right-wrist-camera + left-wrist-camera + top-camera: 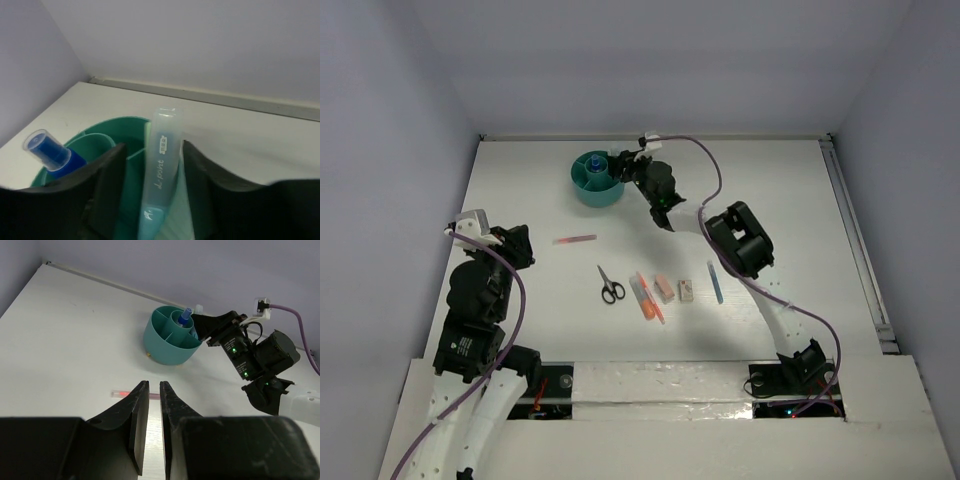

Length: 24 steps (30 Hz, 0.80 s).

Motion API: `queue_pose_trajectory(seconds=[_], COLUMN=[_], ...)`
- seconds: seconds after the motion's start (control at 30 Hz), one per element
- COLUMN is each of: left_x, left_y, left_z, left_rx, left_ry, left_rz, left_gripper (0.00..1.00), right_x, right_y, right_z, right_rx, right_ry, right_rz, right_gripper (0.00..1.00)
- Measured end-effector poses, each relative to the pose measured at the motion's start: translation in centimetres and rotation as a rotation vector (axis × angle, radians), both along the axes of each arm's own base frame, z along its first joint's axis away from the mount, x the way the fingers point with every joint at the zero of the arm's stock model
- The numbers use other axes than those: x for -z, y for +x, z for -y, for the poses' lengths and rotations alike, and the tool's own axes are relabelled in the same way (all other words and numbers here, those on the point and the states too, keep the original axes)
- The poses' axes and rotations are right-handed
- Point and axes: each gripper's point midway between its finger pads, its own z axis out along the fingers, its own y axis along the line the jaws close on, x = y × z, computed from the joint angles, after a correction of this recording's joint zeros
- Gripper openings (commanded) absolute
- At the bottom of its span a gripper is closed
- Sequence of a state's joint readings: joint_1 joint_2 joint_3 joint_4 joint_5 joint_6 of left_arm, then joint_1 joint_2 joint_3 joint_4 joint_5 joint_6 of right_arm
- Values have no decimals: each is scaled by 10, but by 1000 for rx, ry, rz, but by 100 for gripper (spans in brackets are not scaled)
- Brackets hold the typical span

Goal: Sort the stationery into containers
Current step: Place the pen in the storage box, then pick up the pen from the center of the board.

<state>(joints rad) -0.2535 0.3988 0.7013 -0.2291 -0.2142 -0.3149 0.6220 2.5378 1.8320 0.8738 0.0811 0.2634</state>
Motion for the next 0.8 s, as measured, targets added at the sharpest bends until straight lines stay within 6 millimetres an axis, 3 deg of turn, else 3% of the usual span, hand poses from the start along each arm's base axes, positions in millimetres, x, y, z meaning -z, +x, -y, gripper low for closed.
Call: queue_pose_trajectory(seconds=[0.17, 0.33, 0.37, 0.4, 0.47, 0.5, 0.57, 0.7, 0.8], left_x=[0, -2, -2, -2, -2, -2, -2, -2, -2], left_y=[0, -1, -1, -1, -1, -1, -1, -1, -1], left_z=[0, -2, -2, -2, -3, -3, -3, -3, -6], left_rx=[0, -6, -7, -7, -8, -8, -7, -8, -21], left_ry=[0, -2, -2, -2, -2, -2, -3, -3, -3], left_rz=[1, 7, 8, 8, 9, 10, 11, 10, 10], left_gripper=[13, 13, 13, 13, 13, 12, 7, 0, 0], right_x=[-3, -48, -62, -76, -105, -117, -135, -133, -97], right_y=[-7, -25, -30, -37, -53, -60, -77, -110, -147], right_z=[2, 9, 12, 14, 17, 18, 13, -12, -43], right_rx=[-14, -39, -43, -54, -89, -107, -183, -357, -514], right_ry=[-4, 20, 27, 35, 44, 46, 15, -135, -312], right_rz=[-7, 17, 27, 38, 57, 54, 48, -12, -94], right_gripper=[67, 65, 60, 34, 6, 0, 0, 0, 3])
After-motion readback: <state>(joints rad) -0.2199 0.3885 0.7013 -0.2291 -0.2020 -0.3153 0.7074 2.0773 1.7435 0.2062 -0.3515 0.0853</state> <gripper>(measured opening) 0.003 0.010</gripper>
